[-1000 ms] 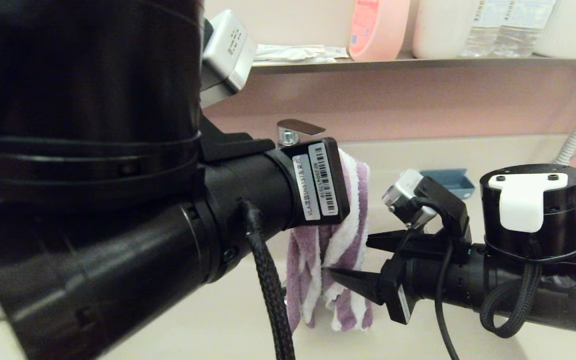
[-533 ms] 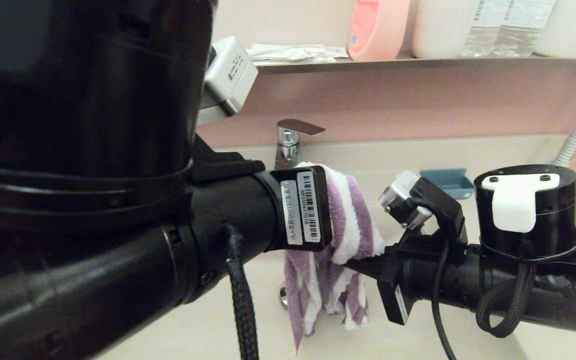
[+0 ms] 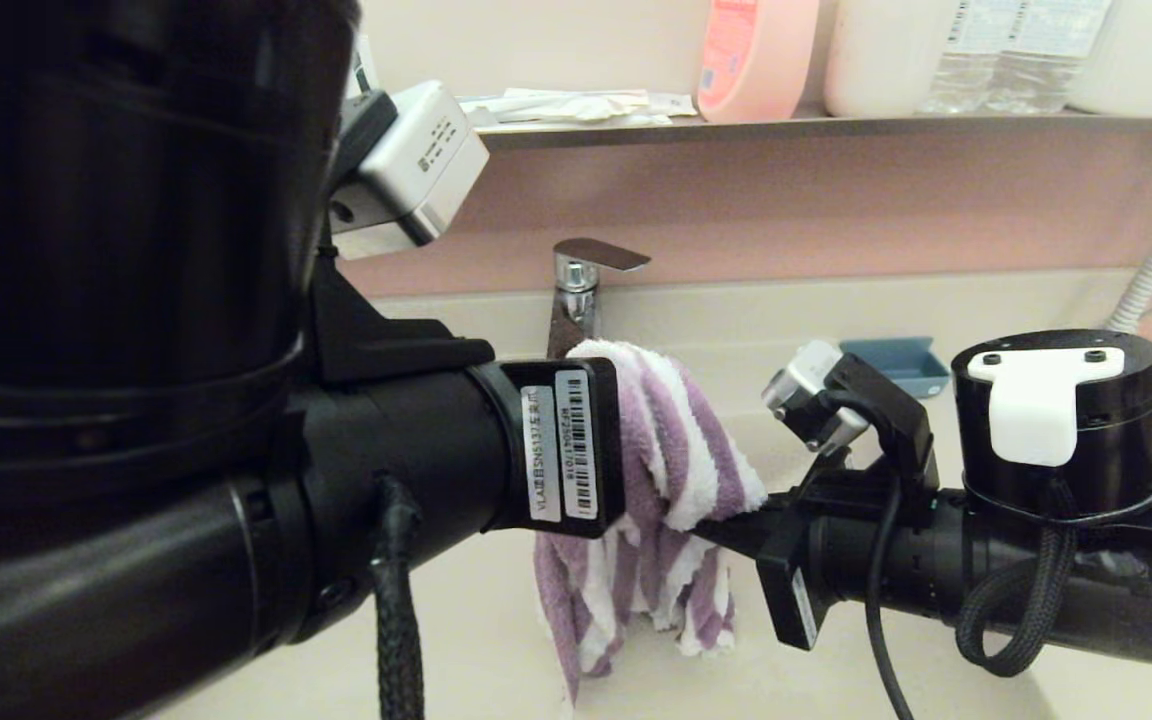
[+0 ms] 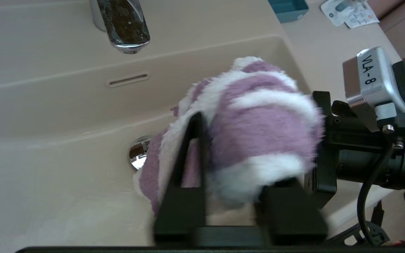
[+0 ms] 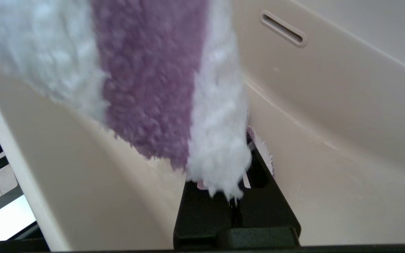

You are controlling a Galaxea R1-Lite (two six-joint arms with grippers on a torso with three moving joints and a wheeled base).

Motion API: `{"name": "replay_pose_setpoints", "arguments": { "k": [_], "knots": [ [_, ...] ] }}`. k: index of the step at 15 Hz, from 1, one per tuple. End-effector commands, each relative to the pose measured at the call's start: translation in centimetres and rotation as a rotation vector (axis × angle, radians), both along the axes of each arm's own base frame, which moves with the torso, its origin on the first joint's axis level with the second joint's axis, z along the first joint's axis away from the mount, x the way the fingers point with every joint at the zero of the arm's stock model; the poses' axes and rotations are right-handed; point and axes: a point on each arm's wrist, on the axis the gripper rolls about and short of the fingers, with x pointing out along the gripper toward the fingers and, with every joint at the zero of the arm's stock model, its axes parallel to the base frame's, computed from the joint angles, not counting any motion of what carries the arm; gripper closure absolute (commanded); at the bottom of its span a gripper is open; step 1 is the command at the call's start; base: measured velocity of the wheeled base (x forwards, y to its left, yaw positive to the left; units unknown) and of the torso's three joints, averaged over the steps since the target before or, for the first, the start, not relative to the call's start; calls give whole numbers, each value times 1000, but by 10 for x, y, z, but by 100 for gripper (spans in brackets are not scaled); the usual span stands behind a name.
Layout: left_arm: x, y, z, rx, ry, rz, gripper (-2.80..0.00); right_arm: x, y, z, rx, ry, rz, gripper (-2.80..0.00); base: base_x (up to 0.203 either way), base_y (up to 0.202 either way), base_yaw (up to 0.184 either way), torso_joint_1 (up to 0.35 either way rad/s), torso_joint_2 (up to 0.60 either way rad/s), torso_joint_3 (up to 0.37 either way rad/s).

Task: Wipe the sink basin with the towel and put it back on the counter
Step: Wipe the sink

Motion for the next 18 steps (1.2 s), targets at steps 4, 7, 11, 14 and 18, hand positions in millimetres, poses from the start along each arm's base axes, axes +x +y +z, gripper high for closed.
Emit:
{"name": "replay_pose_setpoints", "arguments": {
  "k": [4, 7, 11, 14, 18],
  "knots": [
    [-9, 12, 0, 56, 25, -17, -280, -5, -5, -1, -4, 4, 2, 0, 0, 0, 0, 0, 0, 0],
    [-20, 36, -2, 152, 78, -50, -280, -9, -11, 3, 5, -12, -21, 0, 0, 0, 0, 0, 0, 0],
    [-31, 60, -5, 230, 152, -115, -280, -12, -17, 5, 10, -18, -38, 0, 0, 0, 0, 0, 0, 0],
    [-34, 67, -16, 301, 181, -117, -280, -15, -23, 8, 2, -9, -44, 0, 0, 0, 0, 0, 0, 0],
    [-39, 82, -28, 332, 192, -114, -280, -18, -29, 11, 4, -11, -51, 0, 0, 0, 0, 0, 0, 0]
  ]
}}
